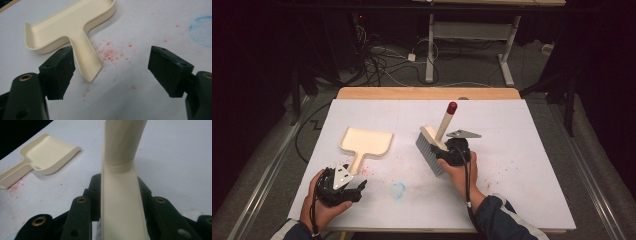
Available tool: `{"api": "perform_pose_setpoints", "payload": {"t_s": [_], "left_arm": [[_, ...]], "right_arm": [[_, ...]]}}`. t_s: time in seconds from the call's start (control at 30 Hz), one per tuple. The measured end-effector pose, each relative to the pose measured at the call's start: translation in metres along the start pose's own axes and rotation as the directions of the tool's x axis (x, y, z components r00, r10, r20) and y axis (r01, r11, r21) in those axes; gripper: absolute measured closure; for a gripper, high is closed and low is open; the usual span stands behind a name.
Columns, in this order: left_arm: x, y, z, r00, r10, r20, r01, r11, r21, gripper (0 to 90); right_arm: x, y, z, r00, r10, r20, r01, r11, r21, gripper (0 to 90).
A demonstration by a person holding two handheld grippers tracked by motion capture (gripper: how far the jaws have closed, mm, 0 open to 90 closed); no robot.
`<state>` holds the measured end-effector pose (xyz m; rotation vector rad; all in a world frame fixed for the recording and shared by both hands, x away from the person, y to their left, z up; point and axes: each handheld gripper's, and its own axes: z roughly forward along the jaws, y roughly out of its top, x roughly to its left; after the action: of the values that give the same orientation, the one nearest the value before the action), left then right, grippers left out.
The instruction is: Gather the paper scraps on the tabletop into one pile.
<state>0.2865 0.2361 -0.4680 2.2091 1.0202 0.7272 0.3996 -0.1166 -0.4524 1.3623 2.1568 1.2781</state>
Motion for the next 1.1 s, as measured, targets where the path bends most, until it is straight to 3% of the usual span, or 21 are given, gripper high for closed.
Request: {"api": "perform_pose_setpoints", "payload": {"t_s": [0.23, 0.43, 0.53, 0.73, 0.83, 0.9, 0.93, 1.03, 1.07, 1.1], "left_arm": [[-0.001, 0.001, 0.0, 1.0, 0.007, 0.003, -0.007, 1.0, 0.004, 20.8], [-0.002, 0.001, 0.0, 0.9998, 0.019, 0.004, -0.019, 0.9998, 0.006, 20.8], [-0.002, 0.001, 0.0, 0.9998, 0.021, 0.004, -0.021, 0.9998, 0.007, 20.8], [-0.003, 0.001, -0.001, 0.9997, 0.026, 0.001, -0.026, 0.9997, 0.005, 20.8], [-0.002, 0.001, -0.001, 0.9996, 0.028, 0.0, -0.028, 0.9996, 0.004, 20.8], [-0.002, 0.001, -0.001, 0.9996, 0.027, 0.002, -0.027, 0.9996, 0.002, 20.8], [-0.002, 0.001, -0.001, 0.9997, 0.026, 0.003, -0.026, 0.9997, 0.002, 20.8], [-0.002, 0.001, -0.001, 0.9997, 0.025, 0.004, -0.025, 0.9997, 0.002, 20.8], [-0.002, 0.001, -0.001, 0.9996, 0.028, 0.003, -0.028, 0.9996, 0.004, 20.8], [-0.002, 0.001, -0.001, 0.9996, 0.029, 0.002, -0.029, 0.9996, 0.003, 20.8]], "right_arm": [[-0.01, 0.0, -0.011, 0.9995, -0.008, 0.03, 0.009, 1.0, -0.006, 67.3], [-0.008, 0.007, -0.025, 0.9966, -0.079, -0.023, 0.078, 0.996, -0.041, 67.4], [-0.008, 0.01, -0.038, 0.9888, -0.14, -0.052, 0.136, 0.989, -0.062, 67.4], [-0.006, 0.011, -0.059, 0.9605, -0.243, -0.136, 0.235, 0.969, -0.071, 67.4], [-0.003, 0.008, -0.064, 0.9351, -0.29, -0.203, 0.282, 0.957, -0.072, 67.3], [0.001, 0.005, -0.066, 0.9069, -0.34, -0.248, 0.335, 0.94, -0.065, 67.3], [0.002, 0.002, -0.066, 0.8882, -0.364, -0.281, 0.362, 0.93, -0.062, 67.3], [0.005, -0.006, -0.064, 0.8165, -0.442, -0.372, 0.461, 0.887, -0.041, 67.3], [0.005, -0.01, -0.062, 0.7848, -0.47, -0.404, 0.498, 0.866, -0.042, 67.3], [0.004, -0.013, -0.059, 0.7592, -0.497, -0.42, 0.535, 0.844, -0.033, 67.3]]}}
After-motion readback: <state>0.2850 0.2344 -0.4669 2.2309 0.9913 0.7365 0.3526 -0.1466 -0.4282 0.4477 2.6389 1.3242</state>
